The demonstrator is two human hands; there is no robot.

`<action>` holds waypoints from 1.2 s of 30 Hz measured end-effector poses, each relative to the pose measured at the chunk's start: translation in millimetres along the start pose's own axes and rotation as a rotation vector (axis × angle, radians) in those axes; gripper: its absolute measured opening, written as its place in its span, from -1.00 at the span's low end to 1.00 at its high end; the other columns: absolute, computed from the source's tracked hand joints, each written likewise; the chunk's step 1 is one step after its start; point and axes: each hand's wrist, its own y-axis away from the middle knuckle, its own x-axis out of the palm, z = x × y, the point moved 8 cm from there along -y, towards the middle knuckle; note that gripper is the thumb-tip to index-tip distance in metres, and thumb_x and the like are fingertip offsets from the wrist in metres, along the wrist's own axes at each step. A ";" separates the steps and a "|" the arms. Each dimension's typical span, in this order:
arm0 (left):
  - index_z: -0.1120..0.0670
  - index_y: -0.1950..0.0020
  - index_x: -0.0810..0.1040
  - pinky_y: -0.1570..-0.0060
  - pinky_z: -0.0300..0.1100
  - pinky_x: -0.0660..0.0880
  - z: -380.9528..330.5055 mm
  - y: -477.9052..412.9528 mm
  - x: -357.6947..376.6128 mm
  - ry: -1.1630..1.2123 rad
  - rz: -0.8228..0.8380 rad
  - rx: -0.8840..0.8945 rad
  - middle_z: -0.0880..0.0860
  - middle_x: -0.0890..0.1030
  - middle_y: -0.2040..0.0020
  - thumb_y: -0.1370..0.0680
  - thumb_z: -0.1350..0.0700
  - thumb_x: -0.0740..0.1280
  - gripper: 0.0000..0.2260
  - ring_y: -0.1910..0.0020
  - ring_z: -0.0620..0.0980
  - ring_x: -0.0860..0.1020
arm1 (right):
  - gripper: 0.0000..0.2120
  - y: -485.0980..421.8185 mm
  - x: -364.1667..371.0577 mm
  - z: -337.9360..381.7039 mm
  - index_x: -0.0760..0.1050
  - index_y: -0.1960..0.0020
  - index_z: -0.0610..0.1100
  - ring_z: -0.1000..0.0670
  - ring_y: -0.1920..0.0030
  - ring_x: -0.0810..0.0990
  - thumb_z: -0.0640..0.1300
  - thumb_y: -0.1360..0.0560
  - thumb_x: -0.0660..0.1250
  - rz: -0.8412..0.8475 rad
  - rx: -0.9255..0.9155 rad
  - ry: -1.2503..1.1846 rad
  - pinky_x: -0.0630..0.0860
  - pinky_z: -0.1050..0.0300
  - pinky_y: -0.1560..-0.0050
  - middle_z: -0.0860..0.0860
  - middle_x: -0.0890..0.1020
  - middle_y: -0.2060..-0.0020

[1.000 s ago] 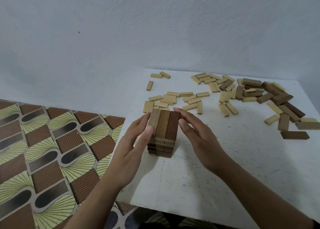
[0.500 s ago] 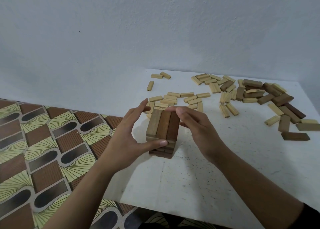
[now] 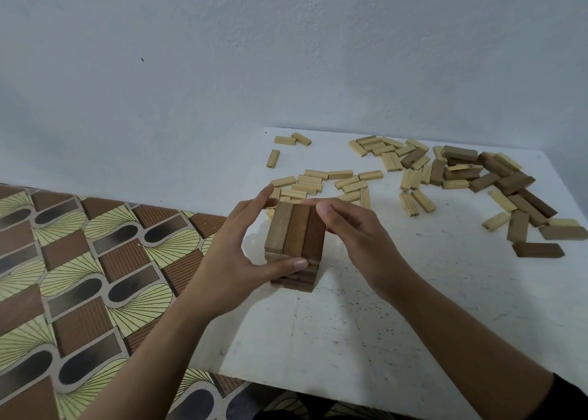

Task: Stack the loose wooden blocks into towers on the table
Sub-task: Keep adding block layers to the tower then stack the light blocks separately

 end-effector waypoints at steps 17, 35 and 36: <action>-0.21 -0.39 0.45 -0.23 -0.08 0.42 -19.7 -5.3 -9.8 0.063 -0.049 0.039 -0.21 0.51 -0.35 -0.47 -0.35 0.33 -0.47 -0.40 -0.13 0.42 | -0.75 -2.2 -10.9 13.3 0.60 -0.21 -0.04 0.15 -0.21 0.59 -0.07 -0.68 0.18 -0.102 -0.112 0.028 0.46 0.40 -0.10 0.16 0.68 -0.09; -0.07 -0.04 0.61 0.08 -0.40 0.39 -159.8 -49.6 46.6 0.009 -0.038 0.359 -0.08 0.52 0.23 -0.55 0.05 0.40 -0.91 0.10 0.00 0.55 | -0.89 44.5 -111.7 47.1 0.60 -0.03 -0.09 0.05 0.06 0.66 -0.12 -0.62 0.30 -0.404 -0.270 0.343 0.58 0.15 0.03 0.14 0.67 0.17; -0.07 -0.05 0.60 0.09 -0.36 0.42 -163.0 -49.6 53.7 0.014 -0.041 0.356 -0.08 0.52 0.23 -0.56 0.07 0.40 -0.91 0.10 -0.01 0.55 | -0.89 49.4 -118.8 45.8 0.60 -0.02 -0.08 0.05 0.06 0.66 -0.11 -0.62 0.29 -0.423 -0.261 0.347 0.57 0.17 0.03 0.16 0.67 0.18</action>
